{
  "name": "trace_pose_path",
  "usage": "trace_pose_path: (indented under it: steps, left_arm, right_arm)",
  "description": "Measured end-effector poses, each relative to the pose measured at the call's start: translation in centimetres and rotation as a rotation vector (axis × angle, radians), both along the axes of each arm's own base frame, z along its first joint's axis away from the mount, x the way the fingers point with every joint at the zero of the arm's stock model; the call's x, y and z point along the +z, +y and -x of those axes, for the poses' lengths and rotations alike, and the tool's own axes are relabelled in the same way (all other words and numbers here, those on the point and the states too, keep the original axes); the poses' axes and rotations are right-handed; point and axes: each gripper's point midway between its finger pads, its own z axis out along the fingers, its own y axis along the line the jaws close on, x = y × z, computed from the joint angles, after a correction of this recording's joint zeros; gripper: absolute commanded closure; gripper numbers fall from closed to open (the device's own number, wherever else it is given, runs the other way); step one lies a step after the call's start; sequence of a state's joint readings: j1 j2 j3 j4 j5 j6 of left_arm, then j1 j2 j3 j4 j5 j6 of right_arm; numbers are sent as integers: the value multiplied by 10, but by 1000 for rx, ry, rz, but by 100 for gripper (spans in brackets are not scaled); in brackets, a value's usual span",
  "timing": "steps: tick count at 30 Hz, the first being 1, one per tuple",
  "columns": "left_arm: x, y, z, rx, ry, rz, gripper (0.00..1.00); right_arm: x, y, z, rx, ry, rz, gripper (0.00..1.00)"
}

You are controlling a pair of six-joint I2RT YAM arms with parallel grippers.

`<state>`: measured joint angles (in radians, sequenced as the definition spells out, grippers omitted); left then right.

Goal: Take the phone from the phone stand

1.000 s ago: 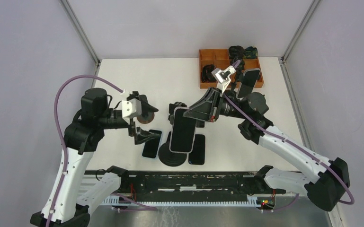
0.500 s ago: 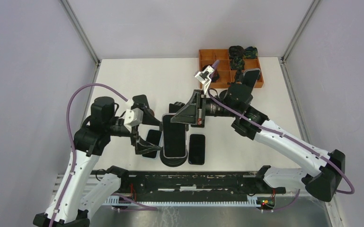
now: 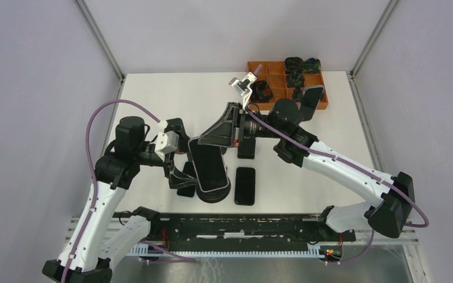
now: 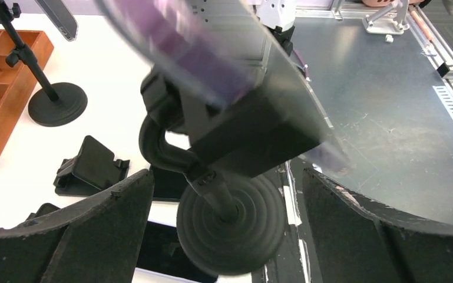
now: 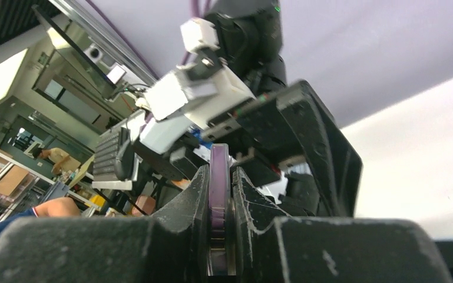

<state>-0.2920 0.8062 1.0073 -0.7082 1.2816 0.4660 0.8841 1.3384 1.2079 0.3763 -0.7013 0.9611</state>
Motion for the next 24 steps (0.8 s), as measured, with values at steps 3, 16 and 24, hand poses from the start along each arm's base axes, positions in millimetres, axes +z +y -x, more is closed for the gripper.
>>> trace_pose_path:
  steps: [3,16,24]
  left_arm:
    - [-3,1,-1,0,-15,-9,0]
    - [-9,1,-6,-2,-43,-31,5]
    - [-4,-3,-16,-2,-20,-11,25]
  right_arm:
    - [12,0,2,-11,-15,-64,100]
    - [30,-12,3,-76,-12,-211,100]
    - [41,5,3,-55,-17,-253,100]
